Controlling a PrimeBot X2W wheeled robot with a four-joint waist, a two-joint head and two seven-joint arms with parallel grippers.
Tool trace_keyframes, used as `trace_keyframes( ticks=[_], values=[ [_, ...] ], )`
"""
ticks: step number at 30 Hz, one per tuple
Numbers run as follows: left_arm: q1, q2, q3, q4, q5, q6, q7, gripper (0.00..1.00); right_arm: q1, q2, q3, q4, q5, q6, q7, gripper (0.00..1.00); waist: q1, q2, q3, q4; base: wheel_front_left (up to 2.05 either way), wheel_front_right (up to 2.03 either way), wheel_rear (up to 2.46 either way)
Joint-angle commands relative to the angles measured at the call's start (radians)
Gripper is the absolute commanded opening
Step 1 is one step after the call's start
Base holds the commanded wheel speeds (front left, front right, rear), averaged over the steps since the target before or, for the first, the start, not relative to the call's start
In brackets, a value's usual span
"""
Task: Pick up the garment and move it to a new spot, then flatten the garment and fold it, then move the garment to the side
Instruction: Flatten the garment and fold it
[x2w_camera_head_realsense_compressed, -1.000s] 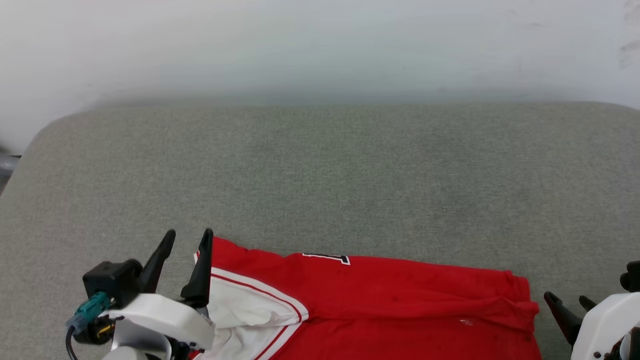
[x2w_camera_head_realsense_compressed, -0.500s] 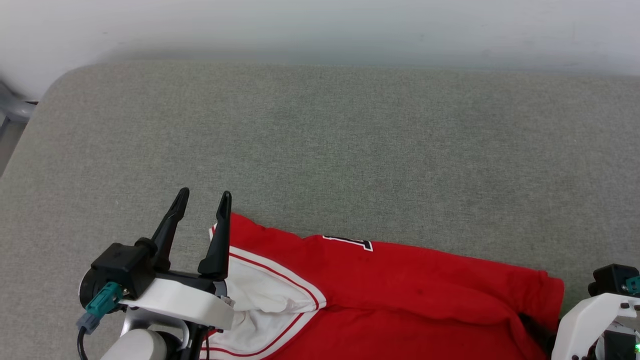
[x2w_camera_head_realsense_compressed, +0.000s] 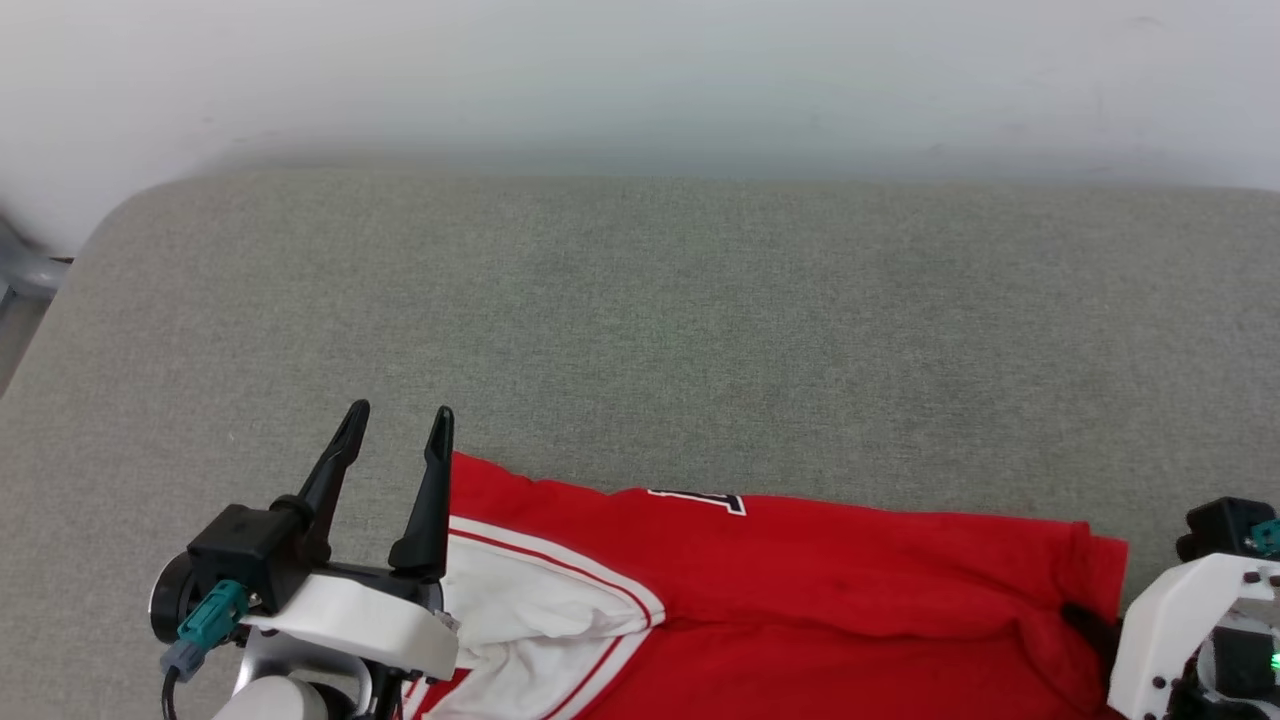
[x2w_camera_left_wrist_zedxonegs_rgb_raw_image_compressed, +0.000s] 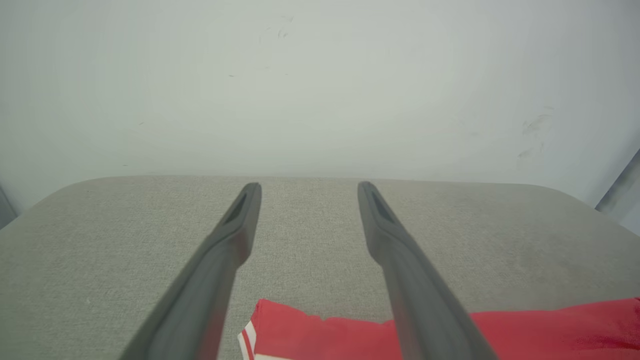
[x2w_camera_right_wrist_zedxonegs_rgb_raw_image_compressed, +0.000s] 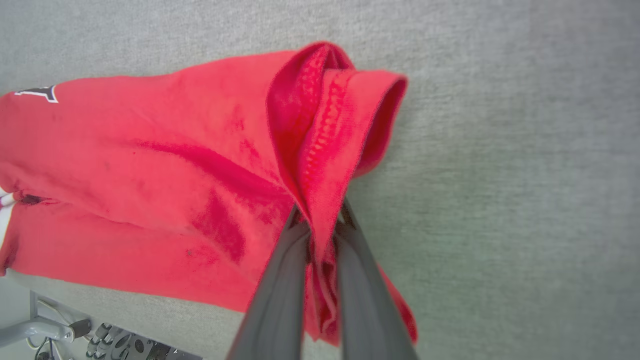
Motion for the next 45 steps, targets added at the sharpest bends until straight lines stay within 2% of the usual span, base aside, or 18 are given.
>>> trace_keyframes(
  ticks=[1, 7, 12, 13, 17, 21, 25, 33, 37, 40, 43, 44, 45],
  values=[
    [0.016, 0.007, -0.001, 0.005, 0.007, 0.007, -0.001, 1.00, -0.012, -0.020, -0.019, 0.004, 0.001, -0.001, 0.002, 0.00, -0.0001, 0.0000, -0.022, -0.018, 0.00, 0.00, 0.00],
    [0.036, 0.007, -0.001, 0.011, 0.011, 0.013, -0.005, 1.00, -0.015, -0.046, -0.170, 0.019, -0.020, -0.001, 0.031, 0.00, -0.0001, 0.0000, -0.045, -0.035, 0.00, 0.00, 0.00],
    [0.041, 0.008, 0.003, 0.015, 0.014, 0.015, -0.008, 1.00, -0.019, -0.027, -0.293, 0.011, -0.019, -0.001, 0.080, 0.00, -0.0001, 0.0000, -0.053, -0.044, 0.00, 0.00, 0.00],
    [0.045, 0.010, 0.006, 0.017, 0.015, 0.018, -0.009, 1.00, -0.042, 0.016, -0.322, 0.009, 0.040, -0.001, 0.110, 0.00, -0.0001, 0.0000, -0.057, -0.050, 0.00, 0.00, 0.00],
    [0.051, 0.014, 0.008, 0.018, 0.017, 0.021, -0.006, 1.00, -0.073, 0.098, -0.337, -0.003, 0.222, -0.001, 0.221, 0.00, -0.0001, 0.0000, -0.065, -0.055, 0.00, 0.00, 0.00],
    [0.049, 0.016, 0.006, 0.018, 0.017, 0.026, -0.001, 1.00, -0.075, 0.133, -0.311, -0.006, 0.411, -0.001, 0.331, 0.00, -0.0001, 0.0000, -0.066, -0.047, 0.00, 0.00, 0.00],
    [0.048, 0.008, 0.004, 0.018, 0.006, 0.025, 0.003, 1.00, -0.072, 0.135, -0.213, 0.056, 0.612, -0.001, 0.359, 0.00, -0.0001, 0.0000, -0.065, -0.025, 0.00, 0.00, 0.00],
    [0.029, 0.015, 0.002, 0.004, 0.010, 0.026, 0.009, 1.00, -0.122, 0.135, 0.104, 0.141, 0.835, -0.001, 0.214, 0.00, -0.0001, 0.0000, -0.041, 0.016, 0.00, 0.00, 0.00],
    [0.012, 0.009, -0.003, 0.000, 0.015, 0.023, 0.013, 1.00, -0.164, 0.135, 0.260, 0.156, 0.898, -0.001, 0.118, 0.00, -0.0001, 0.0000, -0.016, 0.039, 0.00, 0.00, 0.00],
    [0.003, 0.003, -0.004, 0.007, 0.013, 0.020, 0.009, 1.00, -0.195, 0.135, 0.356, 0.170, 0.907, -0.001, 0.058, 0.00, -0.0001, 0.0000, 0.004, 0.053, 0.00, 0.00, 0.00],
    [-0.009, -0.004, -0.005, 0.013, 0.017, 0.014, 0.004, 1.00, -0.219, 0.135, 0.417, 0.204, 0.867, -0.001, -0.001, 0.00, -0.0001, 0.0000, 0.021, 0.064, 0.00, 0.00, 0.00],
    [-0.009, -0.007, -0.006, 0.014, 0.017, 0.013, 0.003, 1.00, -0.220, 0.134, 0.432, 0.219, 0.865, -0.001, -0.015, 0.31, -0.0001, 0.0000, 0.025, 0.066, 0.00, 0.00, 0.00],
    [-0.009, -0.010, -0.006, 0.017, 0.016, 0.012, 0.001, 1.00, -0.222, 0.135, 0.444, 0.229, 0.864, -0.001, -0.029, 0.66, -0.0001, 0.0000, 0.029, 0.069, 0.00, 0.00, 0.00]
  ],
)
